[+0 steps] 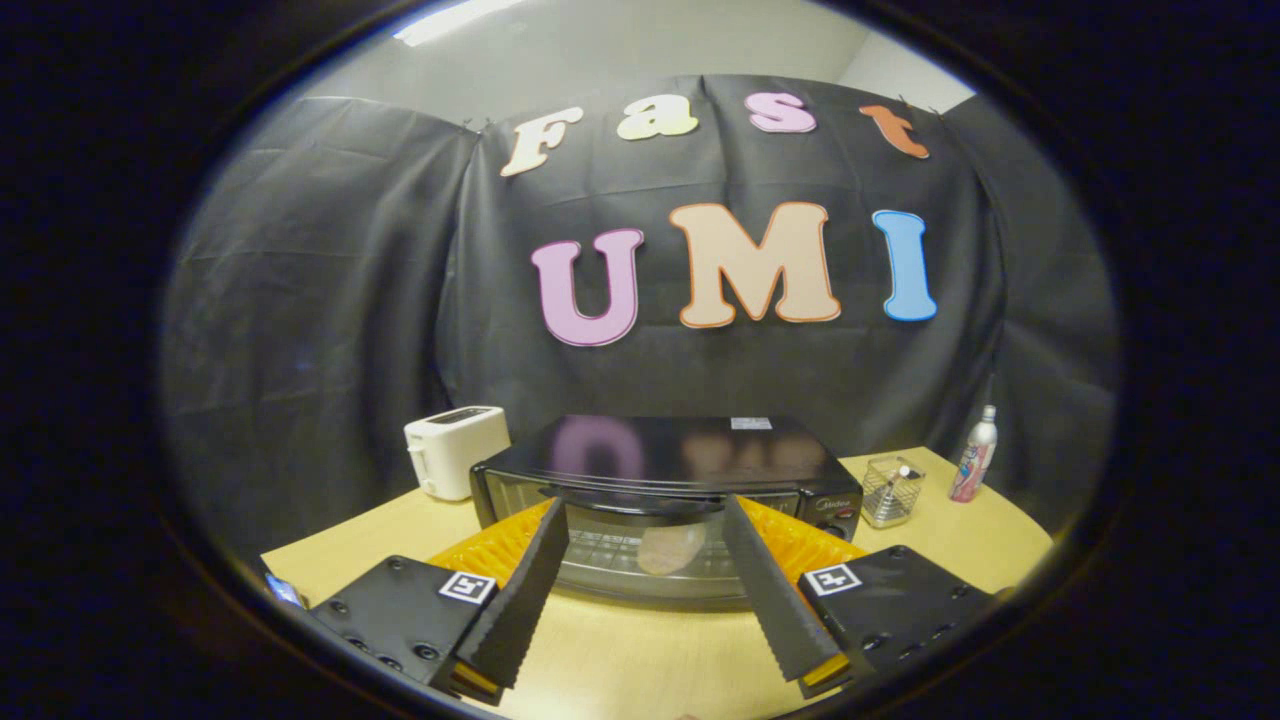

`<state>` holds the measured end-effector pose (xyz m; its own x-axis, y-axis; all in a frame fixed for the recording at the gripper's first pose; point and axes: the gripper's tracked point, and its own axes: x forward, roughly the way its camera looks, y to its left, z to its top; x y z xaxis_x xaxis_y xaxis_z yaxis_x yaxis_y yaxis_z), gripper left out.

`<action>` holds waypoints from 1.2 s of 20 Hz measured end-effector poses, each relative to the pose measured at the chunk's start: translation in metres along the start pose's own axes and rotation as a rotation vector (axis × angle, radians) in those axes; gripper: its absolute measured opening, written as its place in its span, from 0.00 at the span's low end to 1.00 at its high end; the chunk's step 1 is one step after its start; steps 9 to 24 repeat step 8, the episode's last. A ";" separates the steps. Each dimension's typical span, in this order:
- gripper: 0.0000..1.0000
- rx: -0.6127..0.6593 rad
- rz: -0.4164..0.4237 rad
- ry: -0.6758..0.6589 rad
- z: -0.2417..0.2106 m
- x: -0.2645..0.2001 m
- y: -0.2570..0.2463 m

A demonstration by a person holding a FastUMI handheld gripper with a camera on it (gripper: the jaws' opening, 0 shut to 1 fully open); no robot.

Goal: Open the toaster oven, put the food inside, and close the toaster oven door.

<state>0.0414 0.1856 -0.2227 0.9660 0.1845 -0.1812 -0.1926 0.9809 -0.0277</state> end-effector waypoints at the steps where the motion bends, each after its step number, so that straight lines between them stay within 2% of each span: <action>1: 0.96 -0.001 0.020 -0.001 0.004 -0.007 0.003; 4: 0.96 -0.005 0.064 -0.016 0.022 -0.028 0.009; 8: 0.96 0.008 0.070 -0.051 0.043 -0.046 0.001; 24: 0.96 0.008 0.070 -0.051 0.043 -0.046 0.001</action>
